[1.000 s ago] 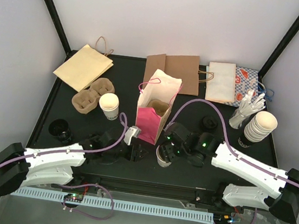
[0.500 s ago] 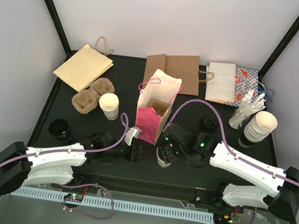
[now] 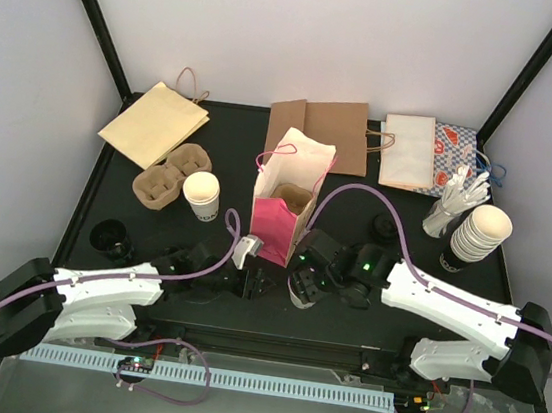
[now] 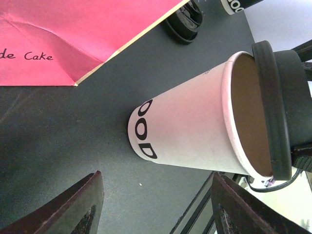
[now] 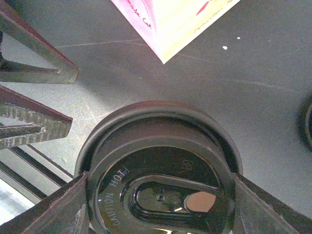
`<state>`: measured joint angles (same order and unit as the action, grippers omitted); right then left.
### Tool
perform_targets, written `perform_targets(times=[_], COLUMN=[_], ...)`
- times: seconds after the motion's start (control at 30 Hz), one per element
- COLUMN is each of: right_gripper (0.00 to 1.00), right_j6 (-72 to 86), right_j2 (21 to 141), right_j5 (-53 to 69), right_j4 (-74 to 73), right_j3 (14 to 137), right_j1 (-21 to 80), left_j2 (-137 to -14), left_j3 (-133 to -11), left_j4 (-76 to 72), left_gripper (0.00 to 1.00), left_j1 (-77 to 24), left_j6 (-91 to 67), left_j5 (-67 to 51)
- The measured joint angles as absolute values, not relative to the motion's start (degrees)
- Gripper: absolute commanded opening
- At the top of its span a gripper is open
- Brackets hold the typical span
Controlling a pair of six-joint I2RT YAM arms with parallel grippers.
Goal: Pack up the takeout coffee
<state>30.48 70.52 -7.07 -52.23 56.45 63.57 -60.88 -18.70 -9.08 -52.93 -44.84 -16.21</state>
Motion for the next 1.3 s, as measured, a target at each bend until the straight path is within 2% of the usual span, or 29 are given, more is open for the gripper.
perform_targets(times=[0.7, 0.93, 1.3], right_gripper=[0.65, 0.65, 0.65], right_j6=[29.82, 29.41, 28.75], right_j2=[72.4, 72.55, 74.22], right_j5=[-8.03, -8.1, -8.49], right_j4=[-51.81, -51.75, -51.88], right_j3=[57.19, 57.21, 58.28], right_j1=[64.34, 64.55, 65.25], left_j2=[-61.65, -61.8, -64.6], left_j3=[-18.7, -18.7, -18.76], left_j4=[-9.56, -9.61, -10.04], left_gripper=[0.6, 0.52, 0.49], left_j1=[-52.93, -52.93, -52.93], left_j6=[-44.86, -45.06, -45.08], left_j5=[-17.12, -17.17, -17.21])
